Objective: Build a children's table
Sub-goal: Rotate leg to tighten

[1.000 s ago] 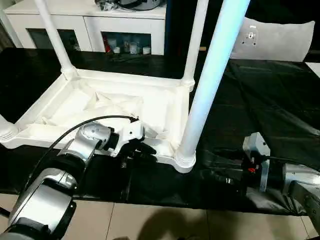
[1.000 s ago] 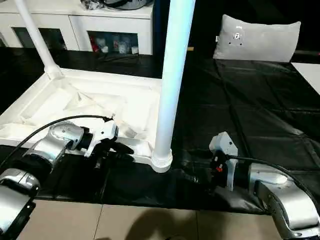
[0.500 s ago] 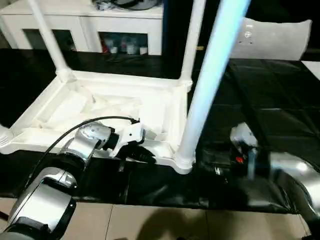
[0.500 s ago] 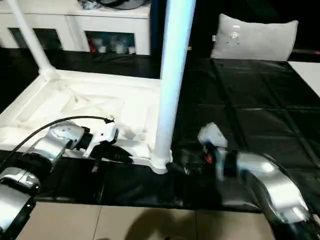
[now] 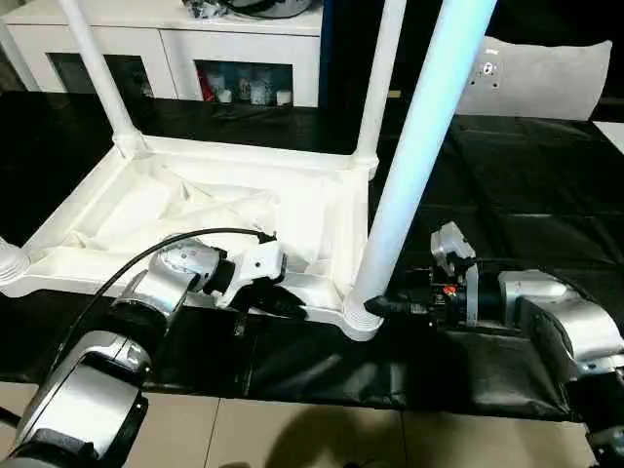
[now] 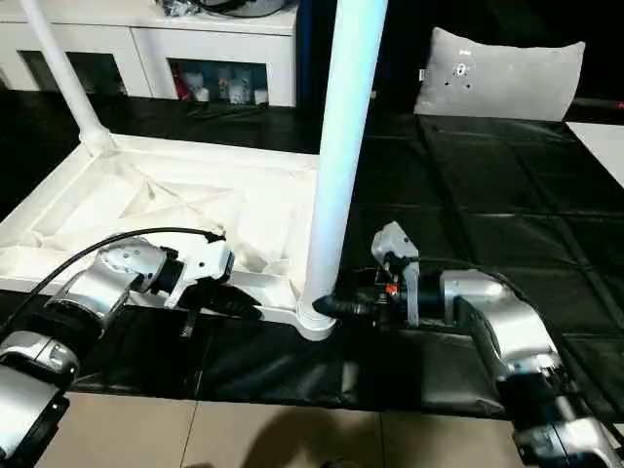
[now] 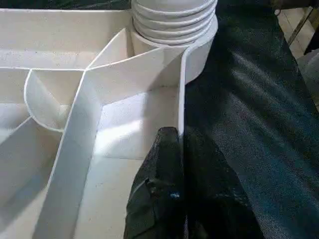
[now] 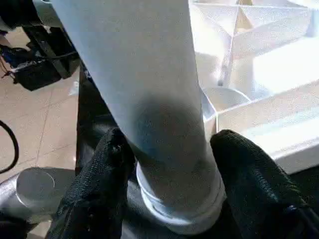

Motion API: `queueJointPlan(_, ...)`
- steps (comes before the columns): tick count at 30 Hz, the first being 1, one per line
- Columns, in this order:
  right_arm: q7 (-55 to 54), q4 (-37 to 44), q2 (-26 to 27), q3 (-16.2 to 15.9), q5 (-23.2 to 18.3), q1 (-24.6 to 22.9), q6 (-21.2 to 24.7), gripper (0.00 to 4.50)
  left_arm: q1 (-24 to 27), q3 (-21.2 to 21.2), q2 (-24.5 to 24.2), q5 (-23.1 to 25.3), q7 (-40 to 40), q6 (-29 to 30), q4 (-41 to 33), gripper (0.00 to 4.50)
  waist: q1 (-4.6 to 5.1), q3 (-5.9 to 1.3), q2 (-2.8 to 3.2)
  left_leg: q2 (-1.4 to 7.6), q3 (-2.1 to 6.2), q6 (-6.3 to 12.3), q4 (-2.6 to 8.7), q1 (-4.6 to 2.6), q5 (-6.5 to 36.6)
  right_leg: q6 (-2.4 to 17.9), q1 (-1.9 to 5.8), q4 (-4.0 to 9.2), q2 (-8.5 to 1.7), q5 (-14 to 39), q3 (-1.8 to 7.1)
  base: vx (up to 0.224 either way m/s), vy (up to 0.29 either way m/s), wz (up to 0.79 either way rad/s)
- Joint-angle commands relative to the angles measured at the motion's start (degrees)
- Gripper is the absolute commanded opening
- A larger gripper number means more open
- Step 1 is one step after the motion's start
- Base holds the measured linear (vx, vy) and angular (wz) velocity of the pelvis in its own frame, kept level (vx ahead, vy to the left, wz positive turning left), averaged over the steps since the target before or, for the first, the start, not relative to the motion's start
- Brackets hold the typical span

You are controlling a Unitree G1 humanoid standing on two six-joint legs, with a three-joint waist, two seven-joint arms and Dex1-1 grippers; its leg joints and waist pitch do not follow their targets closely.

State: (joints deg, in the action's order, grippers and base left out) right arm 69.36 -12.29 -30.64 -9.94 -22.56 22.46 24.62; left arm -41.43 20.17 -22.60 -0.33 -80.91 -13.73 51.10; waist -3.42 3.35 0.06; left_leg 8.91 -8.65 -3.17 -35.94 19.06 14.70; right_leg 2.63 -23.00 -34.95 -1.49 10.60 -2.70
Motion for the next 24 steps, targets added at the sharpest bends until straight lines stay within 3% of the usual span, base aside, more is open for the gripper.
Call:
queueJointPlan(1,0.8,-0.1,0.0,-0.5,0.0,0.7,-0.3,2.48,1.3,0.0,0.0,0.4,1.0,1.4,0.4,0.00,-0.58,-3.89,-0.80,4.04,0.77,5.23,4.06,1.02,-2.4,11.7,4.16,3.67,-7.02,8.7,3.24,0.000,0.000,0.00)
queueJointPlan(7,1.8,1.7,1.1,-0.4,-1.3,-1.3,0.3,2.03,3.2,-0.7,1.6,-0.1,3.0,6.0,-3.4,0.00,-0.60,-3.85,-0.53,4.13,0.77,4.81,4.10,0.97,-1.9,12.3,4.19,3.76,-7.10,8.4,3.31,0.000,0.000,0.00)
queueJointPlan(8,1.7,2.1,1.3,-0.5,-1.5,-1.7,0.3,2.03,3.5,-0.7,1.8,0.2,3.8,7.2,-4.0,0.00,-0.67,-3.85,-0.18,4.12,0.83,4.68,4.11,1.01,-1.7,12.4,4.18,3.73,-7.05,8.4,3.32,0.000,0.000,0.00)
queueJointPlan(9,1.6,2.4,1.5,-0.5,-1.5,-2.1,0.3,2.00,3.7,-0.6,2.1,0.5,4.8,8.4,-4.5,0.00,-0.58,-3.84,-0.45,4.10,0.79,4.62,4.14,1.00,-1.5,12.4,4.23,3.78,-7.01,8.4,3.34,0.000,0.000,0.00)
queueJointPlan(12,0.3,3.6,2.5,-0.2,-1.8,-3.4,0.4,1.98,4.5,-0.6,3.4,1.2,8.5,11.9,-6.3,0.00,-0.66,-3.74,-0.12,3.98,0.82,4.43,4.15,0.94,-0.8,12.3,4.16,4.06,-7.03,10.1,3.33,0.000,0.000,0.00)
queueJointPlan(17,-13.1,1.5,7.6,1.9,2.6,-3.7,-0.7,1.96,4.9,-2.1,9.1,1.8,18.4,19.9,-10.0,0.00,-0.06,-3.41,-0.26,3.58,0.79,2.84,4.36,0.67,1.1,10.1,3.81,5.10,-6.76,17.5,3.16,0.000,0.000,0.00)
queueJointPlan(18,-19.2,0.4,10.4,3.4,3.9,-3.4,0.0,1.96,4.7,-2.2,11.8,2.3,22.0,21.7,-10.8,0.00,0.17,-3.41,-0.42,3.07,0.84,2.62,4.39,0.85,1.4,8.3,4.13,5.50,-6.66,21.4,3.17,0.000,0.000,0.00)
queueJointPlan(22,-27.6,0.1,14.5,5.5,4.7,-2.8,2.0,1.91,3.3,-2.9,15.6,2.5,27.4,23.6,-9.9,0.00,0.82,-3.35,-0.33,2.61,0.76,3.56,4.30,0.77,2.1,6.2,3.77,6.25,-6.19,25.1,3.04,0.000,0.000,0.00)
queueJointPlan(23,-30.0,0.3,15.8,5.8,5.1,-2.6,2.7,1.91,2.8,-3.2,16.6,2.7,29.3,24.0,-9.7,0.00,0.90,-3.37,0.11,2.54,0.85,3.73,4.29,0.77,2.3,5.8,3.65,6.28,-6.16,25.8,3.01,0.000,0.000,0.00)
queueJointPlan(24,-32.7,0.5,17.1,6.1,5.7,-2.4,3.5,1.91,2.1,-3.4,17.6,3.1,31.2,24.3,-9.3,0.00,1.02,-3.41,-0.01,2.50,0.80,3.82,4.28,0.78,2.3,5.5,3.55,6.44,-6.05,26.1,2.97,0.000,0.000,0.00)
